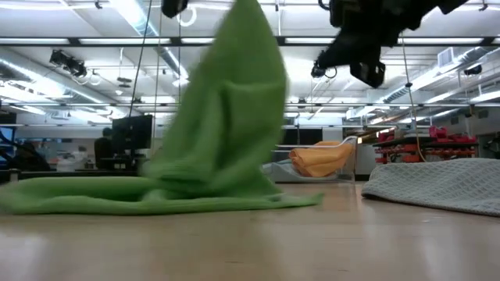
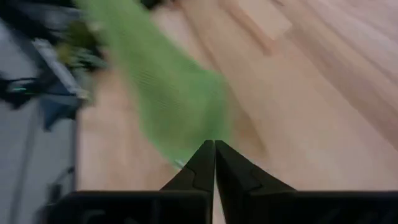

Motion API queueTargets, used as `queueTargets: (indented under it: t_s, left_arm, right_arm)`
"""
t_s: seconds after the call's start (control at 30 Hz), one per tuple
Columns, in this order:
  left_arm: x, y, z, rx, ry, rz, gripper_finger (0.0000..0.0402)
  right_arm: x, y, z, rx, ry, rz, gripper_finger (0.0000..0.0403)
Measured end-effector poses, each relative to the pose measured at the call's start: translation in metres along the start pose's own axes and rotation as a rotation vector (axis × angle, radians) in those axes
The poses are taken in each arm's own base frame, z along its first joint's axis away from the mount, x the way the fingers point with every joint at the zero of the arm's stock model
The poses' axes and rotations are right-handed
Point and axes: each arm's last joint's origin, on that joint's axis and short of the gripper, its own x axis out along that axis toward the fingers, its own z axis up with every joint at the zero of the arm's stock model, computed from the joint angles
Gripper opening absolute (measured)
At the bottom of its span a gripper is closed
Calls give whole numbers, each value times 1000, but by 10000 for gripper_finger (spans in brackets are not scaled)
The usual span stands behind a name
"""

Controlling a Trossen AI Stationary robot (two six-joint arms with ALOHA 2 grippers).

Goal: Fold microfiber towels
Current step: Fold the green microfiber cloth

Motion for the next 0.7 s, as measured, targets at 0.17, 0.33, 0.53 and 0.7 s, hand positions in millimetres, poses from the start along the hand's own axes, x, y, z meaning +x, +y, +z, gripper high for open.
queueTargets:
  t_s: [0.17,0.33,0.53,0.7]
  left_arm:
    - [40,-3,1,32,82,79,1]
    - [72,-8,6,109,116,75,1]
    - [73,-18,27,182,82,46,0]
    - [70,-21,38,207,54,34,0]
  right_arm:
    - [-9,13,14,18,-40,127,43]
    - [-6,28,6,66,-13,162,54]
    - [16,26,-4,94,-15,74,39]
    - [37,12,-2,120,-32,-13,16]
